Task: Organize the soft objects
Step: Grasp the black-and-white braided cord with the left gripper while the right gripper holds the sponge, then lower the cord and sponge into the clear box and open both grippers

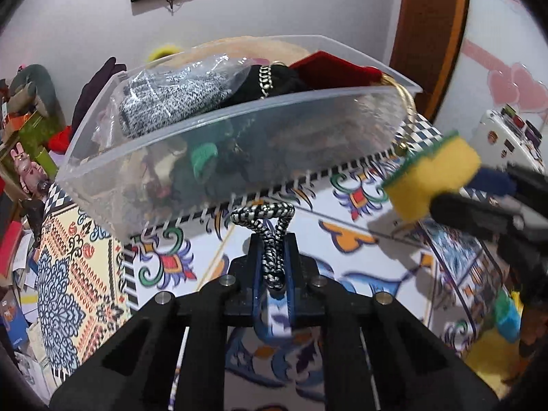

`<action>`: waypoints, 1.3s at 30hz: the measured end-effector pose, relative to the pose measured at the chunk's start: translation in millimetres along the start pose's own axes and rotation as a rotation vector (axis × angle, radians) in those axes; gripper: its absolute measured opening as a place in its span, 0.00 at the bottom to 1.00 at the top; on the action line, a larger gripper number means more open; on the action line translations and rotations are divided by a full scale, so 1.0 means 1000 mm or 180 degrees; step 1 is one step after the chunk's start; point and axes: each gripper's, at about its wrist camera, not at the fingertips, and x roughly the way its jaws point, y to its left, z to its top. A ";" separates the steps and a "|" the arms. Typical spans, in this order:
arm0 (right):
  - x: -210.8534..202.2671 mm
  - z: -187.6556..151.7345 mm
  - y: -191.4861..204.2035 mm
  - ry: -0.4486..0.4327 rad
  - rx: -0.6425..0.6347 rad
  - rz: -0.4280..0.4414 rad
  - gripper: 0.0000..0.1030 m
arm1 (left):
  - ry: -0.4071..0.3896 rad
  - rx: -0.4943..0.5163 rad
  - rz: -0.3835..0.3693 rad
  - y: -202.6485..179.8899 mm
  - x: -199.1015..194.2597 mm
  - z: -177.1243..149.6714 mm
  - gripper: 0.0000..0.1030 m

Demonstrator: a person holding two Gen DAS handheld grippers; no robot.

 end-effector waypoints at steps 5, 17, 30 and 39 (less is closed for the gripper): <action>-0.009 0.009 0.006 -0.0109 -0.0034 0.0037 0.46 | -0.0174 -0.0018 -0.0071 0.002 -0.028 -0.005 0.10; -0.023 0.055 0.015 -0.0515 -0.0232 -0.0035 0.46 | -0.0703 -0.0174 -0.0171 0.033 -0.096 0.024 0.11; 0.000 0.086 0.003 -0.0596 -0.0153 -0.0192 0.46 | -0.0882 -0.0347 -0.0130 0.061 -0.082 0.077 0.11; 0.040 0.080 -0.002 -0.0258 -0.0079 -0.0173 0.46 | -0.0653 -0.0451 -0.0086 0.076 -0.037 0.086 0.11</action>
